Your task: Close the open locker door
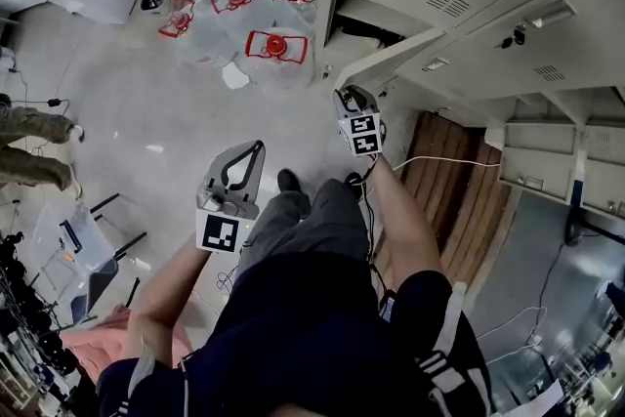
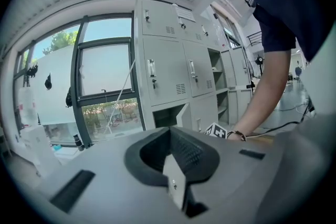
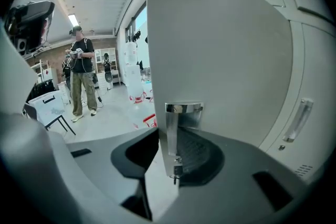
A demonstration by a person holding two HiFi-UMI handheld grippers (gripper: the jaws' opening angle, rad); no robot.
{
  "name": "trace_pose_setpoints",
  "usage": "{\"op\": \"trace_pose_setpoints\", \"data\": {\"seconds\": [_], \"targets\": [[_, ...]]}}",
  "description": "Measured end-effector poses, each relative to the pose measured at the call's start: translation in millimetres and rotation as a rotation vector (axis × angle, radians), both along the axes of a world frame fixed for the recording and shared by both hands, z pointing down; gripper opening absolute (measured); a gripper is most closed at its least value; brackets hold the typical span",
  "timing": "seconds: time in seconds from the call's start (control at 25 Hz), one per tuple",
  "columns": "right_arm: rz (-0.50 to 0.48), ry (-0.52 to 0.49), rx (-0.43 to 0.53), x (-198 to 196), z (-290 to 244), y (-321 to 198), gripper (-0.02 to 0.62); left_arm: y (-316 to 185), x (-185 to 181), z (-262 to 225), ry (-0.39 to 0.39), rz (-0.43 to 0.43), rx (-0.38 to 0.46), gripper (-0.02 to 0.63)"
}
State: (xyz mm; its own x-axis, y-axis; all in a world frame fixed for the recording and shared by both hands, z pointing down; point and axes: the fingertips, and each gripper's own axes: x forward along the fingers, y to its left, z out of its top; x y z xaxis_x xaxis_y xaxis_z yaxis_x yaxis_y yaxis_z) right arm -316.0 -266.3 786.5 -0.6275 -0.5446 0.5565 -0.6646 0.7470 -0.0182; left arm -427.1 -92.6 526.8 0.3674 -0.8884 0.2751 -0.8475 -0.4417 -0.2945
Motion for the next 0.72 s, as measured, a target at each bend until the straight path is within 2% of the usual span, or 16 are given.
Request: {"op": "trace_pose_setpoints", "data": {"seconds": [0.2, 0.72], "targets": [[0.035, -0.008, 0.005, -15.0, 0.2, -17.3, 0.11, -13.5, -11.8, 3.7, -0.011, 0.001, -0.015, 0.005], [0.017, -0.016, 0.045, -45.8, -2.5, -68.8, 0.095, -74.4, -22.1, 11.8, -0.044, -0.031, -0.044, 0.005]]}}
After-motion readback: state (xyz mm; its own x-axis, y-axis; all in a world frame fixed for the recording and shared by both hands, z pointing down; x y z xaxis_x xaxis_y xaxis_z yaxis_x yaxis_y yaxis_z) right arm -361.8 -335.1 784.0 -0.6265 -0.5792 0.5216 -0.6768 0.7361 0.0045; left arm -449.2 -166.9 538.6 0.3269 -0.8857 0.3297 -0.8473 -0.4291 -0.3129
